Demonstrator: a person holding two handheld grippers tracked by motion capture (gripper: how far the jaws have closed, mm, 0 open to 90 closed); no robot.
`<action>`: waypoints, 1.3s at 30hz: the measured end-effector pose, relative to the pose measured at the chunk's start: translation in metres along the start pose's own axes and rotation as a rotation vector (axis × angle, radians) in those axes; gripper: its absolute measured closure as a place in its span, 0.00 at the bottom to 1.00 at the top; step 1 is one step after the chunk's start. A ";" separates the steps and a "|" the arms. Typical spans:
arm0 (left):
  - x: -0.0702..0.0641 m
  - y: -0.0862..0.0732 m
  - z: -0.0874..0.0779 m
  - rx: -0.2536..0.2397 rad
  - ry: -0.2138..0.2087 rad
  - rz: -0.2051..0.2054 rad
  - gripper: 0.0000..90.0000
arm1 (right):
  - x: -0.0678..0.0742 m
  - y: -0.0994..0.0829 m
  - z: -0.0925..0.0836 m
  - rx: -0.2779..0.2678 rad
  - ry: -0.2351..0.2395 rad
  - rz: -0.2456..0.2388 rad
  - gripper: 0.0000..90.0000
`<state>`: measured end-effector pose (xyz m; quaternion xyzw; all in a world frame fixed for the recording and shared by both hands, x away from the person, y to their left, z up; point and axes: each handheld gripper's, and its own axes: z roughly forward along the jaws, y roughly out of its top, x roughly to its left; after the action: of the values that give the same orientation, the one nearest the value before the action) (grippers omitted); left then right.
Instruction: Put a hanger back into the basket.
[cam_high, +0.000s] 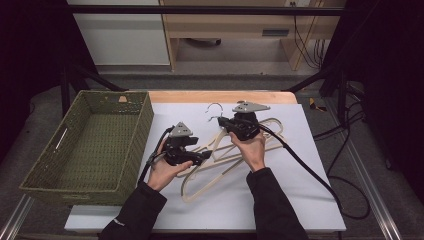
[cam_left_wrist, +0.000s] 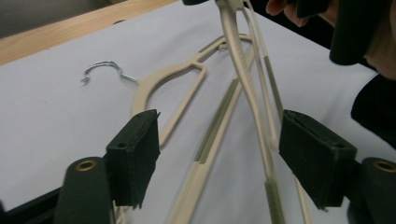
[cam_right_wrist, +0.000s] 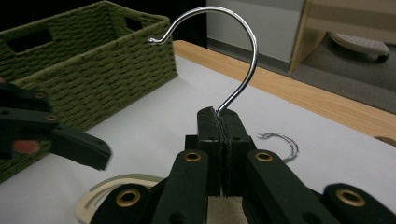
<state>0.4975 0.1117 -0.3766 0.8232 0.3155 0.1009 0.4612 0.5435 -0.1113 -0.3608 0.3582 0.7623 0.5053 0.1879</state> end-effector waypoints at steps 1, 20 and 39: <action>-0.002 0.002 0.002 0.002 -0.007 -0.002 0.36 | 0.003 -0.001 -0.002 -0.012 0.009 -0.008 0.99; -0.021 0.018 0.012 0.030 -0.056 -0.055 0.91 | 0.026 -0.006 -0.031 -0.092 0.084 -0.050 0.98; -0.025 0.034 -0.036 -0.051 0.079 0.062 0.96 | 0.003 -0.048 -0.118 -0.201 0.005 0.016 0.33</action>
<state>0.4756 0.1085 -0.3258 0.8160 0.3049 0.1557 0.4658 0.4478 -0.1953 -0.3544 0.3422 0.7054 0.5817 0.2168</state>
